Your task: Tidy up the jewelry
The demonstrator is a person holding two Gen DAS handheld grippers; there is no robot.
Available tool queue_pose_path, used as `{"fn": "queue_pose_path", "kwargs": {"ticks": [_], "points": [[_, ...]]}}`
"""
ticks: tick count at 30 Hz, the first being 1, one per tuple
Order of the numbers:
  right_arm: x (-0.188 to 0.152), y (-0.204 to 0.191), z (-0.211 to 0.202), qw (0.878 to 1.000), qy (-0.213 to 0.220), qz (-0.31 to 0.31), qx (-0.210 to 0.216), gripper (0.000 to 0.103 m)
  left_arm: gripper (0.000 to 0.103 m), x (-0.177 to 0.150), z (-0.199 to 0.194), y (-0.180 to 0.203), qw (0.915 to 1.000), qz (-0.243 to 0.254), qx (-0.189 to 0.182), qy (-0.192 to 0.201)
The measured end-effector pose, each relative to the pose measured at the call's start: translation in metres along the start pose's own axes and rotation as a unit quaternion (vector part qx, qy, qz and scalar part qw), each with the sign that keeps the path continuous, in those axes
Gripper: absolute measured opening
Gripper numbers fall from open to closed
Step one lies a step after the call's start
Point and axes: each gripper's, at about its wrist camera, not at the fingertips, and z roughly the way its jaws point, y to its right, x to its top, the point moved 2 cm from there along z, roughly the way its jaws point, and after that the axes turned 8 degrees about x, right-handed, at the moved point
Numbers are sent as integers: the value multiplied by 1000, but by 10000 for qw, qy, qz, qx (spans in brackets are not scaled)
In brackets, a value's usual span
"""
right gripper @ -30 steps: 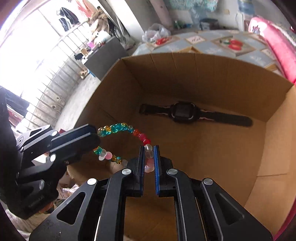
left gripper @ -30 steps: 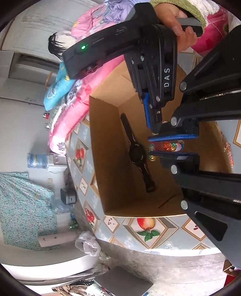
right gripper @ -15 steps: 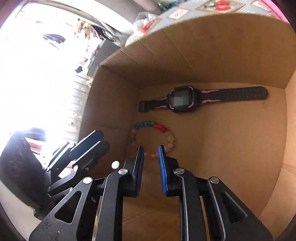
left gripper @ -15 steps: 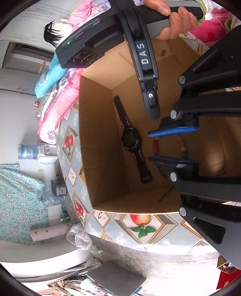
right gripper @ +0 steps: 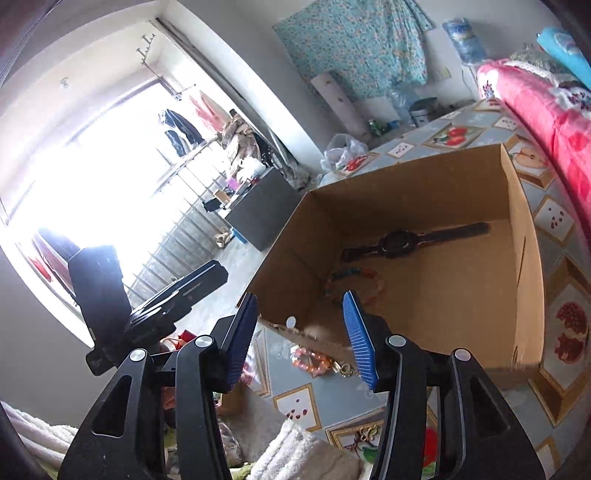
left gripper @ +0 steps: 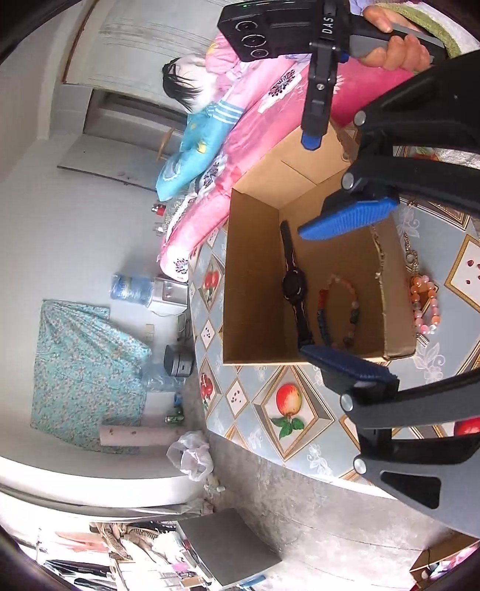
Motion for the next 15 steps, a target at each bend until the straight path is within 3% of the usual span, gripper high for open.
{"fn": "queue_pose_path", "kwargs": {"ticks": [6,15], "points": [[-30,7,-4,9996,-150,213,-132,49,71,-27,-16,5,9997,79,213,7],[-54,20,16,9965,-538,497,-412,49,76,-58,-10,9,9979,333,524,-167]]}}
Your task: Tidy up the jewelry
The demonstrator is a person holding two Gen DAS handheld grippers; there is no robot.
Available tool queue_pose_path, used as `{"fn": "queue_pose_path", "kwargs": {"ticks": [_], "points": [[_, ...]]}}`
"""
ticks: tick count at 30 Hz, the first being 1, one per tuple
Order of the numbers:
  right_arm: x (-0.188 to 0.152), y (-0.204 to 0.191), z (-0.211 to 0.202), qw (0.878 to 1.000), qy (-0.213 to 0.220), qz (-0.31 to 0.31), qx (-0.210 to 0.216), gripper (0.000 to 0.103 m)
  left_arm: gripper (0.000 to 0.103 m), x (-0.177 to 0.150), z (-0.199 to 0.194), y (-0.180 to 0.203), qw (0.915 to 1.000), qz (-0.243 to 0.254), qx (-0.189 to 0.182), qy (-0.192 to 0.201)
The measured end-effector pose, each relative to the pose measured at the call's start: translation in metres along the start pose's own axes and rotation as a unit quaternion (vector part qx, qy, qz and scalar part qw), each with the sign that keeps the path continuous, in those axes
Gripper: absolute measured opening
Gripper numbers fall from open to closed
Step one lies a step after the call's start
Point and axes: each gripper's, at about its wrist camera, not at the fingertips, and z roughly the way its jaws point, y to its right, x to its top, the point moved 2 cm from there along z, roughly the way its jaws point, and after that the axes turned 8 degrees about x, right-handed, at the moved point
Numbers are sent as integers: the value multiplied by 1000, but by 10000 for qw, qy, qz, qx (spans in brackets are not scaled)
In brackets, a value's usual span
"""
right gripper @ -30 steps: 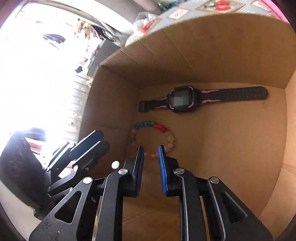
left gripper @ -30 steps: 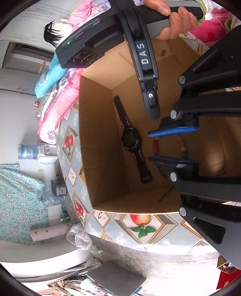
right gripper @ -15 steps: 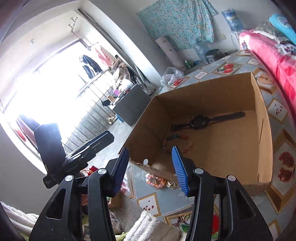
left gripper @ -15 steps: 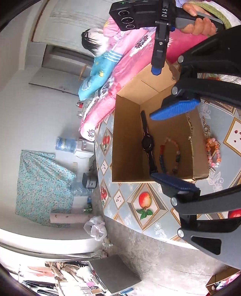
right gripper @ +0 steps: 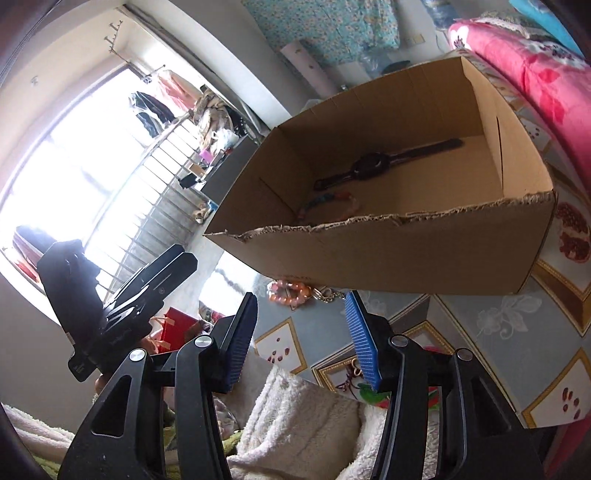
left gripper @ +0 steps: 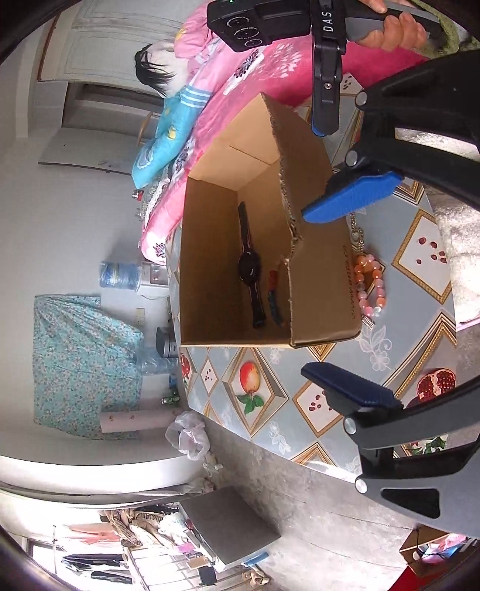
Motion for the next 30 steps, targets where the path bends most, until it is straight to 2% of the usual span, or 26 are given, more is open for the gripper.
{"fn": "queue_pose_path", "kwargs": {"ticks": [15,22,27,30], "points": [[-16,11,0,9996,-186,80,-219,49,77,-30,10,-13,9998,-36,129,-148],[-16,15,20,9989,-427,140,-157,49,76,-47,14,-2,9993,110,-321,-185],[-9,13,28,9990,-435,116,-54,49,55,-55,27,20,9962,556,-619,-265],[-4,15,32,9989,-432,164,63,49,49,-61,43,33,9925,829,-782,-431]]}}
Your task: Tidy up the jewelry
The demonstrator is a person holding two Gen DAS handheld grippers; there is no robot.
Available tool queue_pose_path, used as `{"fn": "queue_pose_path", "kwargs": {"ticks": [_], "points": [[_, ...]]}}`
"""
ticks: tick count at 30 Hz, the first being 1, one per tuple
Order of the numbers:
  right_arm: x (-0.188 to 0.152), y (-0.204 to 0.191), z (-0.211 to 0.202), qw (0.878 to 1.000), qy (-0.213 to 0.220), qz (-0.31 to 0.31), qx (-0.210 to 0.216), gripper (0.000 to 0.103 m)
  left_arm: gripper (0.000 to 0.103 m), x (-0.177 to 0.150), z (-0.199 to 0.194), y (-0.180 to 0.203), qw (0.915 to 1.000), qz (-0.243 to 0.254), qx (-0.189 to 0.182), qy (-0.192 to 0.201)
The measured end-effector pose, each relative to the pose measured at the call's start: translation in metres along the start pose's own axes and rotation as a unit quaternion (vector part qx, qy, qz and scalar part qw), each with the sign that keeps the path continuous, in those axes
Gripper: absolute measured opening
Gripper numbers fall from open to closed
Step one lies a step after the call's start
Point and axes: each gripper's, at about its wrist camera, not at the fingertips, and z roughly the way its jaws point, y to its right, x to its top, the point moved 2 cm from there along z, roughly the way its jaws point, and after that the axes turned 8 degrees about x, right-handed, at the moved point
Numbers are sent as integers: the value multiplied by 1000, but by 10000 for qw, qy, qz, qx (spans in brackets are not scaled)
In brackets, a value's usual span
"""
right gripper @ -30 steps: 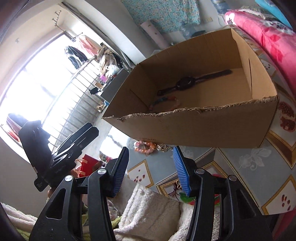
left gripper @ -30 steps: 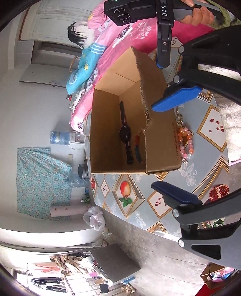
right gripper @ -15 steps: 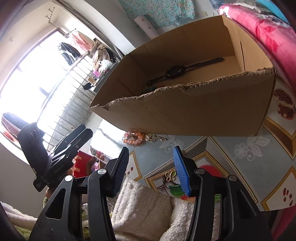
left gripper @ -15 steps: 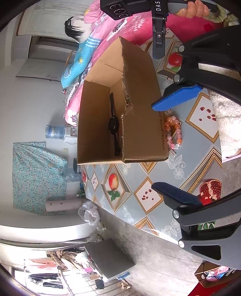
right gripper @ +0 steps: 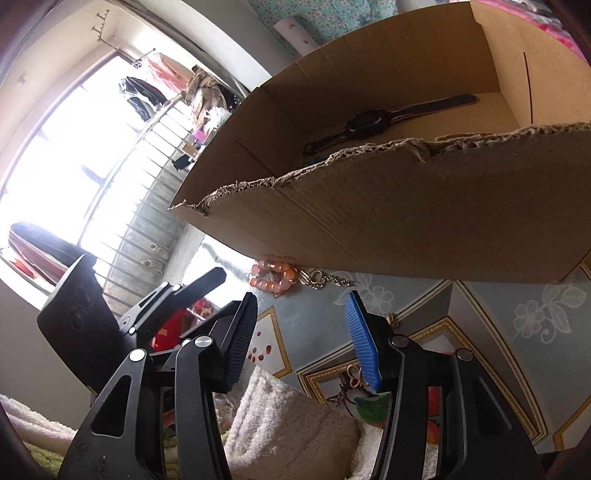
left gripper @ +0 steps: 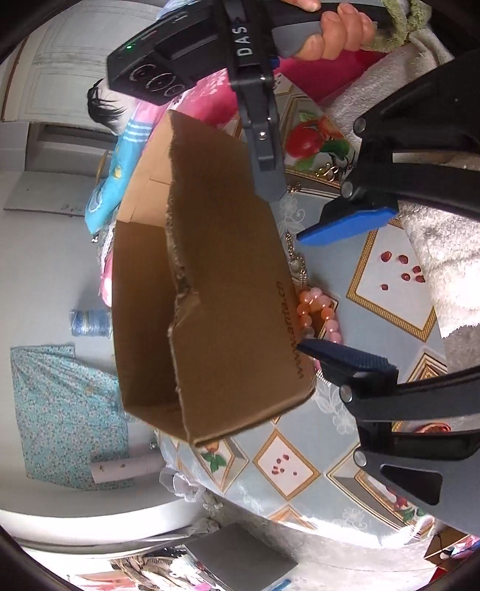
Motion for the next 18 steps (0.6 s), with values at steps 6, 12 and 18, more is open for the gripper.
{"fn": "queue_pose_path", "kwargs": {"ticks": [6,12,18], "points": [[4,3,9,9999,-55,24,117,49,31,0,29,9,9990,327,-6,-289],[3,4,15,9995,-133,24,281,45,18,1,42,9,9961,662,269,-509],[7,2,20,9994,-142,45,320,34,9,3,43,6,9969,646,203,-395]]}}
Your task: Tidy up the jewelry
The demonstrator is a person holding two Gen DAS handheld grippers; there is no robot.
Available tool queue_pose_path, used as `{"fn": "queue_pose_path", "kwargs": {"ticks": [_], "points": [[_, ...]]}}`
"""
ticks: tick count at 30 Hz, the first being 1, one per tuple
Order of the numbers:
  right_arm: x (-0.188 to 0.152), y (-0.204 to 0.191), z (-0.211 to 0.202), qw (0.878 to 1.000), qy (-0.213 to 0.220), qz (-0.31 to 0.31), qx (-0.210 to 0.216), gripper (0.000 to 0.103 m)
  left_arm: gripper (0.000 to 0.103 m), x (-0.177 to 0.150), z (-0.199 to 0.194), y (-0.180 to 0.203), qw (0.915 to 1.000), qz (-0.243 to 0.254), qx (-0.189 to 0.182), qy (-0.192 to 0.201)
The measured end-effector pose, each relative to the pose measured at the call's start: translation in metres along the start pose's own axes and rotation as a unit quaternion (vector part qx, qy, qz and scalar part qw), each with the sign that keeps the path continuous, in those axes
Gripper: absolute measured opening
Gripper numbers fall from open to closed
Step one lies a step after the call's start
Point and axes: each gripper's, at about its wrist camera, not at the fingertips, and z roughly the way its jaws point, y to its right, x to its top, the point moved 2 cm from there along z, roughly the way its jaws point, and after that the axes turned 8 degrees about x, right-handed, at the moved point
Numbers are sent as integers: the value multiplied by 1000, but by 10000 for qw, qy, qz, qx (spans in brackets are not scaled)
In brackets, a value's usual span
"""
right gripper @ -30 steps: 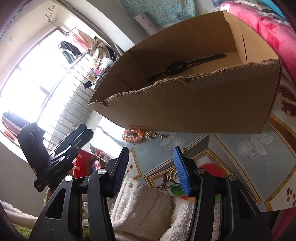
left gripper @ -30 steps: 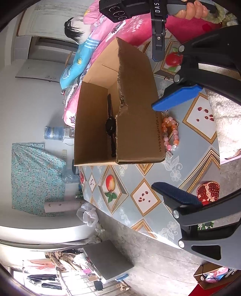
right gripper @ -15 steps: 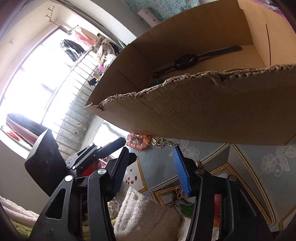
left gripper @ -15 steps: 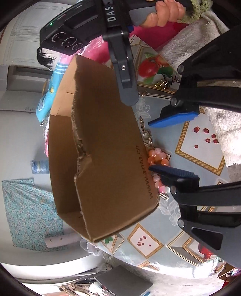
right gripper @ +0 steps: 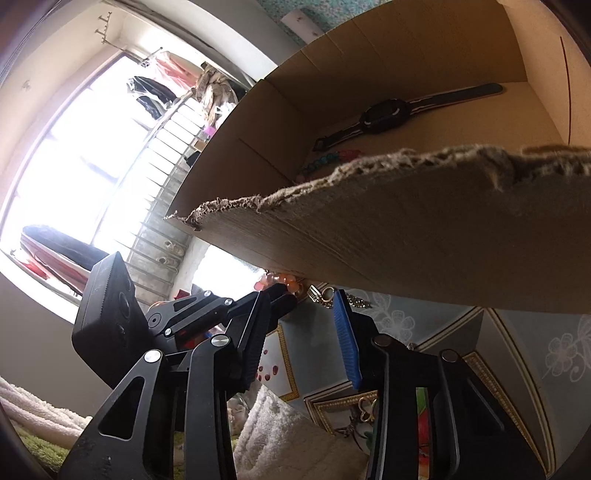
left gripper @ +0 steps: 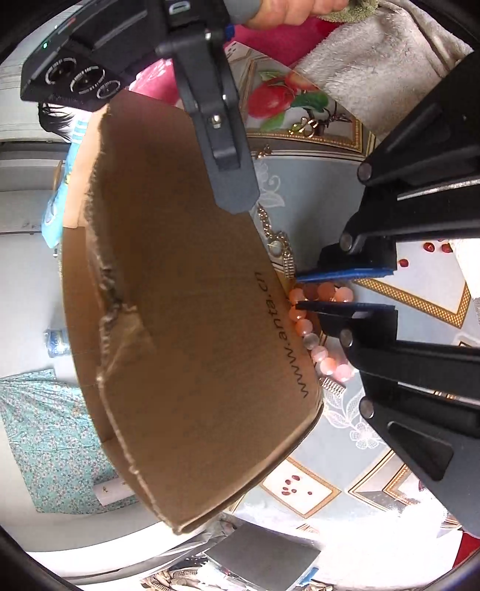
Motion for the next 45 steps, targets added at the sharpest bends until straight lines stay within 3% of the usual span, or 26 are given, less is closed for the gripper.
{"fn": "queue_pose_path", "kwargs": {"ticks": [5,10,16,18,21,23,30,38,45], "points": [[1,-3,2,9999,-28,65,123,32,9,8,-22,-16,9987,-318,-167,360],[-3,-3,2,9999,-4,88,94,32,9,15,-46,-56,9900,-1152,-583,564],[0,-5,6,9999,22,131,34,32,9,-10,-40,-106,9638,-2358,-1226,228],[0,-5,7,9999,29,144,16,32,9,-24,-25,-120,9508,-2772,-1382,48],[2,-7,10,9999,26,164,-9,32,9,-42,-12,-137,9375,-3193,-1375,-155],[3,-7,12,9999,24,144,-78,32,9,-52,-11,-142,9342,-3309,-1318,-195],[3,-6,11,9998,39,202,-79,32,10,-55,-8,-154,9358,-3365,-1036,-201],[3,-5,9,9996,95,244,-43,29,36,-39,-21,-152,9505,-3012,-748,154],[8,-3,11,9992,192,359,-10,27,36,-27,-21,-139,9624,-2609,-741,171]]}}
